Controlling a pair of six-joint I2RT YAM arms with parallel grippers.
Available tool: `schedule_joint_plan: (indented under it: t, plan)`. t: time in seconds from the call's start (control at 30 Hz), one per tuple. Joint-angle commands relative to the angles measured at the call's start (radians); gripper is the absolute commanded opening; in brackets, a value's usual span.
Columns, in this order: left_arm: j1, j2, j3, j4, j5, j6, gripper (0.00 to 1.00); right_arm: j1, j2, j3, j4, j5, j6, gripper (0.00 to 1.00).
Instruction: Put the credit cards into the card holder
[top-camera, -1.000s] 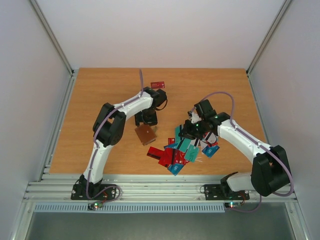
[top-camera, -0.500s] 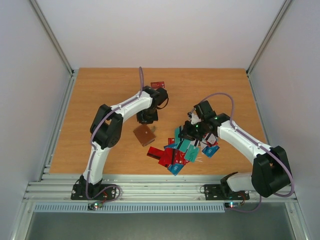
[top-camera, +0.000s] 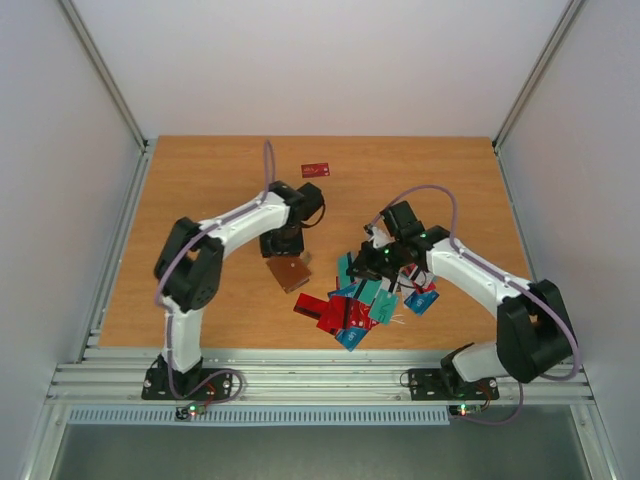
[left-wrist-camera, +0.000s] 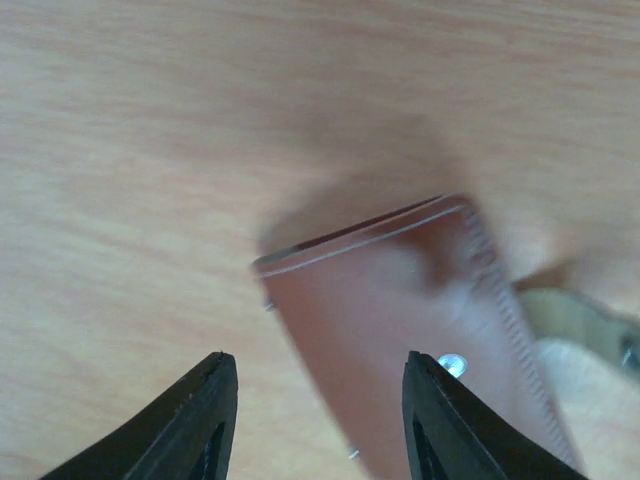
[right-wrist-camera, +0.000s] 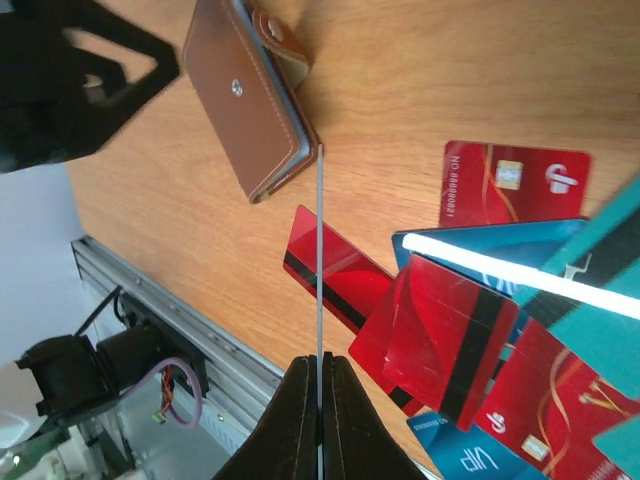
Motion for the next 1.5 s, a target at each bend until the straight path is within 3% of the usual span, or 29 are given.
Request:
schedule_joint_plan:
  t: [0.0,0.17,0.4,0.63,1.07,1.47]
  plan:
    - [0.066,-0.222,-0.154,0.099,0.014,0.080,0.45,0.042,0.100,0.025,0.096,-0.088,-0.071,0.01]
    - [0.107,-0.356,-0.332,0.151,0.064,0.159,0.34,0.076,0.226,0.059,0.126,-0.071,-0.100,0.01]
    - [0.158,-0.373,-0.497,0.285,0.241,0.203,0.28,0.099,0.347,0.098,0.177,-0.107,-0.120,0.01]
    - [0.160,-0.313,-0.519,0.362,0.324,0.226,0.27,0.108,0.399,0.091,0.273,-0.165,-0.079,0.01]
    - [0.160,-0.240,-0.494,0.412,0.360,0.271,0.27,0.121,0.390,0.121,0.287,-0.200,-0.085,0.01]
    - [0.160,-0.232,-0.507,0.567,0.566,0.421,0.28,0.157,0.390,0.203,0.266,-0.212,-0.091,0.01]
